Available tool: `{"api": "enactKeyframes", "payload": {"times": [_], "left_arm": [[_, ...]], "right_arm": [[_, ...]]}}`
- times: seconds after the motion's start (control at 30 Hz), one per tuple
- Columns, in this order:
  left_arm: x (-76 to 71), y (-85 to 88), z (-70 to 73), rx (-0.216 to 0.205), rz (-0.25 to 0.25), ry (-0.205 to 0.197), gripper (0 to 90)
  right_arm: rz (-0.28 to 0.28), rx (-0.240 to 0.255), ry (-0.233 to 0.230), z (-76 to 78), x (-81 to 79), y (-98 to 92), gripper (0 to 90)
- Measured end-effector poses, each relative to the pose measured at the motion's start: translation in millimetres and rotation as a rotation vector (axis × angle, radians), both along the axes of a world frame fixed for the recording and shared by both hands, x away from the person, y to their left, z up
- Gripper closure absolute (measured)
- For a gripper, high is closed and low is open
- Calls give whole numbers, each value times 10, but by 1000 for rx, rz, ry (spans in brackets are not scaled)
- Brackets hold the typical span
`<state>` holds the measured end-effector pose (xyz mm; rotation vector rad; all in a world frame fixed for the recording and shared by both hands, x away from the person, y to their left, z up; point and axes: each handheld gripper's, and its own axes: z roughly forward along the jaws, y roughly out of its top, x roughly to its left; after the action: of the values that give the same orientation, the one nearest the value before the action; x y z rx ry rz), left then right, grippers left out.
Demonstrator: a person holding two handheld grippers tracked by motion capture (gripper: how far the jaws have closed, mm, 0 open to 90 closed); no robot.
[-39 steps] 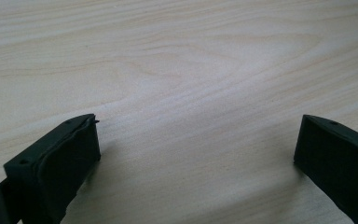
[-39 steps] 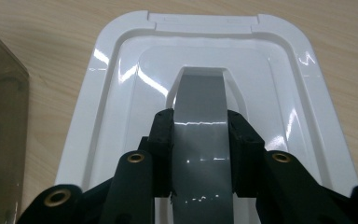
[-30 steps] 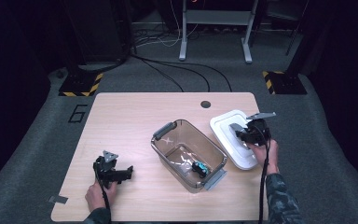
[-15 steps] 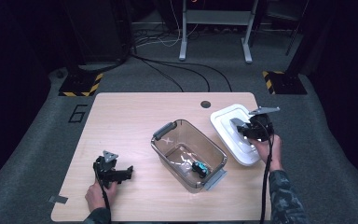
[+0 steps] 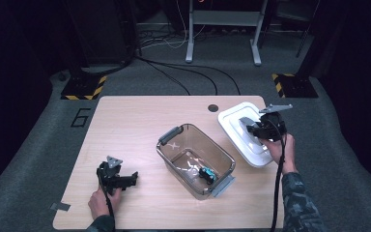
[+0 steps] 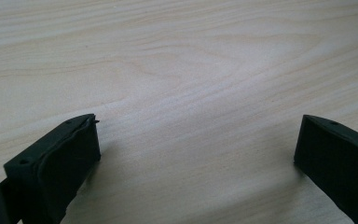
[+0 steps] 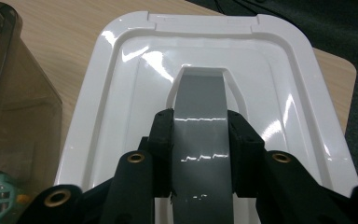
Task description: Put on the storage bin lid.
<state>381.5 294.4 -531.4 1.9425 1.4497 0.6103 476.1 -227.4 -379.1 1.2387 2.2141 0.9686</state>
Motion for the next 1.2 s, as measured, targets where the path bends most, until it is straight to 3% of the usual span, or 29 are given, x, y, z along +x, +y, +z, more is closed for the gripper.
{"api": "enactKeyframes", "payload": {"times": [0.3, 0.53, 1.2], "left_arm": [[0, 0, 0, 0, 0, 0, 0], [1, -1, -1, -2, 0, 0, 0], [1, -1, -1, -2, 0, 0, 0]], "right_arm": [[6, 1, -11, 169, -21, 54, 668], [41, -16, -38, 297, -37, 132, 668], [73, 2, -11, 525, -118, 505, 668]]}}
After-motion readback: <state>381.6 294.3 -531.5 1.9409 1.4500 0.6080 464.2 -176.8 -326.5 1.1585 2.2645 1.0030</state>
